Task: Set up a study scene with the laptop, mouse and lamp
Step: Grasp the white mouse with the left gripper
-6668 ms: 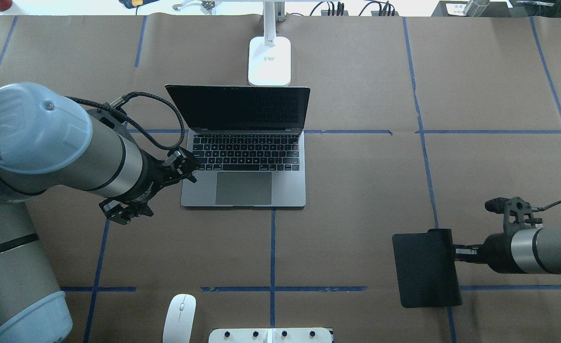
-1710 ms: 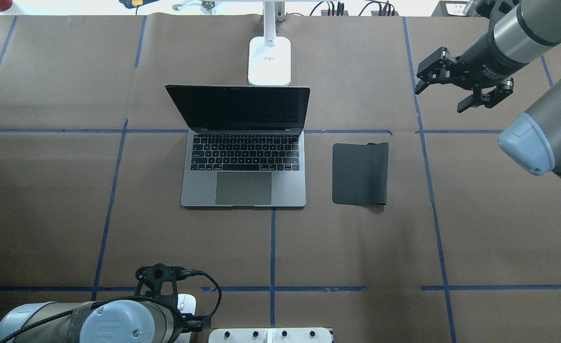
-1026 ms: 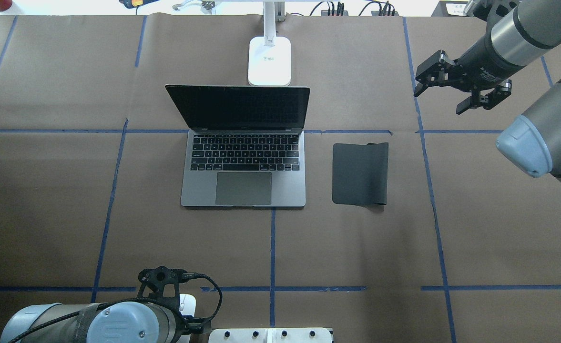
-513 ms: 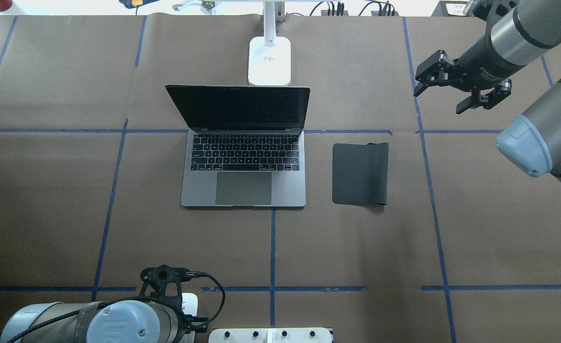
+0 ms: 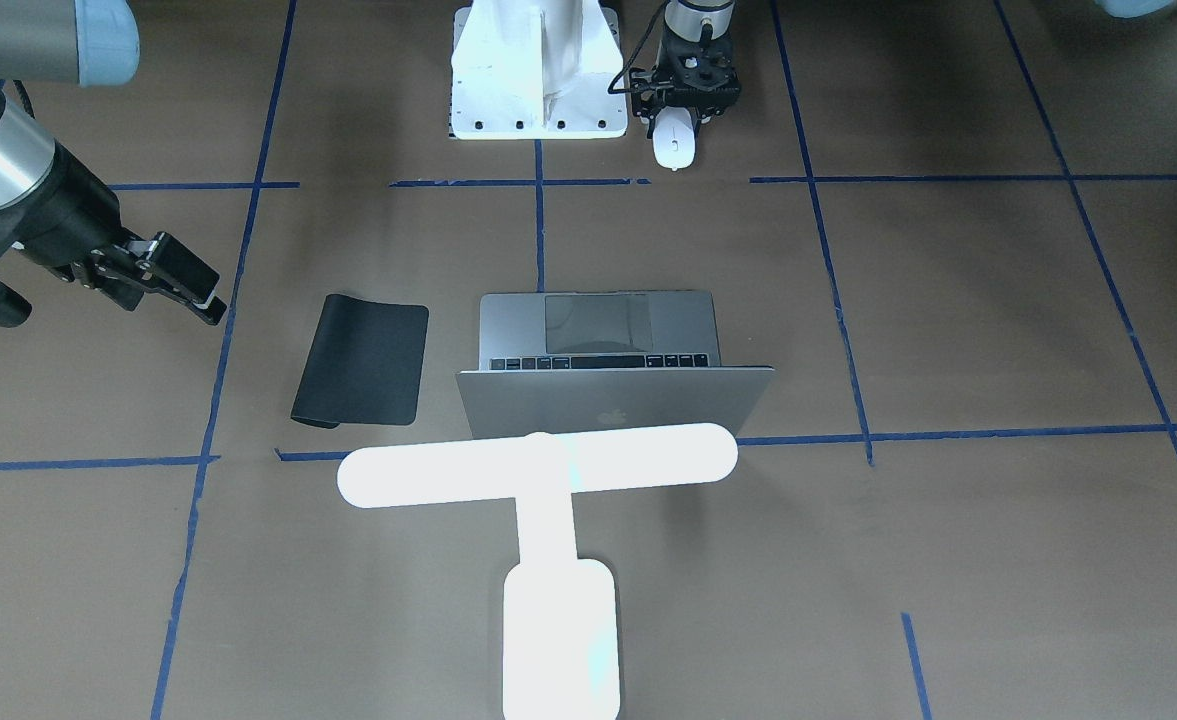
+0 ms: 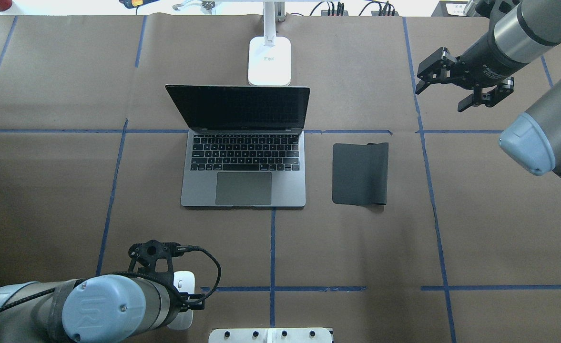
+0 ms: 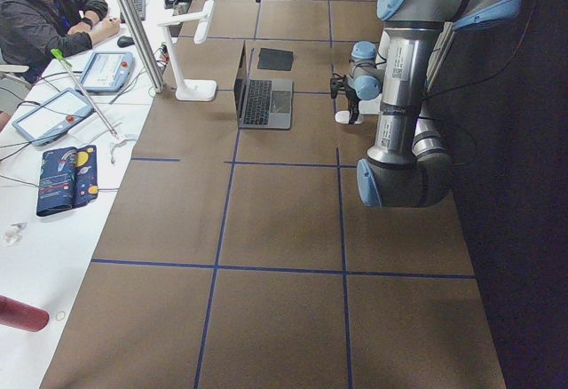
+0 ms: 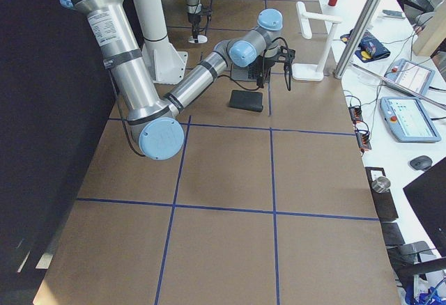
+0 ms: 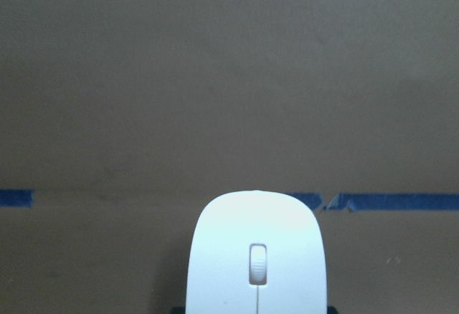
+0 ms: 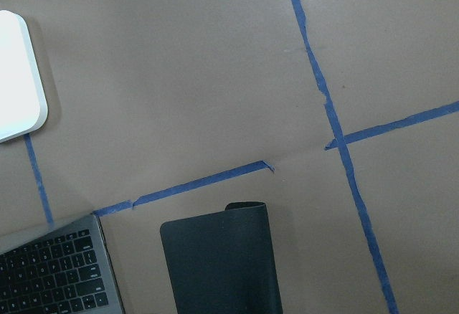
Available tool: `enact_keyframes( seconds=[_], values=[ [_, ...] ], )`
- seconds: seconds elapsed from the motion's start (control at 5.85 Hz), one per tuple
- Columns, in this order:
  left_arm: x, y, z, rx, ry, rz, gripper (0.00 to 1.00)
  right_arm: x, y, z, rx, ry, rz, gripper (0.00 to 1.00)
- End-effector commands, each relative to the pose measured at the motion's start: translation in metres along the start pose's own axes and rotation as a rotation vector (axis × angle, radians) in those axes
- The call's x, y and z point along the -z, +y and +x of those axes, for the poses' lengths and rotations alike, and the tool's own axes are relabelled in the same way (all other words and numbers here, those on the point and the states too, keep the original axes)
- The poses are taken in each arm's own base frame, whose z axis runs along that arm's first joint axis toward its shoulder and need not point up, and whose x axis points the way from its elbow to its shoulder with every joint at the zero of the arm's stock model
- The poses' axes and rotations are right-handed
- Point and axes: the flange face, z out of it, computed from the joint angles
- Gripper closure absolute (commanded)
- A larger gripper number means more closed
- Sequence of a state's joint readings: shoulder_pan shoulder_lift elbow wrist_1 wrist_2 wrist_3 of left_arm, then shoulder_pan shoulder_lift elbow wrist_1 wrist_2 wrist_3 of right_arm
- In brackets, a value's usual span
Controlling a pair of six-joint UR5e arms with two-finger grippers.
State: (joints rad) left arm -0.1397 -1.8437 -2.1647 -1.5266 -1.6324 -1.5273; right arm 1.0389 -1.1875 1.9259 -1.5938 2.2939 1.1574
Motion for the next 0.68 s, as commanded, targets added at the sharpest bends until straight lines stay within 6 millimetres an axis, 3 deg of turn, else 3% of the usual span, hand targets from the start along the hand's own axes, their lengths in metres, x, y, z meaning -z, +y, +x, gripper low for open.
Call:
enact_keyframes(
  seconds=[0.0,0.17,0.34,0.51],
  values=[
    [0.018,-0.041,0.042,0.045,0.054,0.036,1.00,0.015,-0.001,0.021,0.095,-0.003,0.017,0.00],
    [0.006,-0.056,0.100,0.052,0.069,0.046,1.00,0.020,-0.003,0.051,0.126,0.014,0.025,0.00],
    [-0.007,-0.076,0.147,0.064,0.065,0.063,1.00,0.025,-0.001,0.093,0.181,0.044,0.029,0.00],
    [0.002,-0.099,0.172,-0.014,0.073,0.089,1.00,0.030,-0.001,0.137,0.240,0.076,0.028,0.00]
  ],
)
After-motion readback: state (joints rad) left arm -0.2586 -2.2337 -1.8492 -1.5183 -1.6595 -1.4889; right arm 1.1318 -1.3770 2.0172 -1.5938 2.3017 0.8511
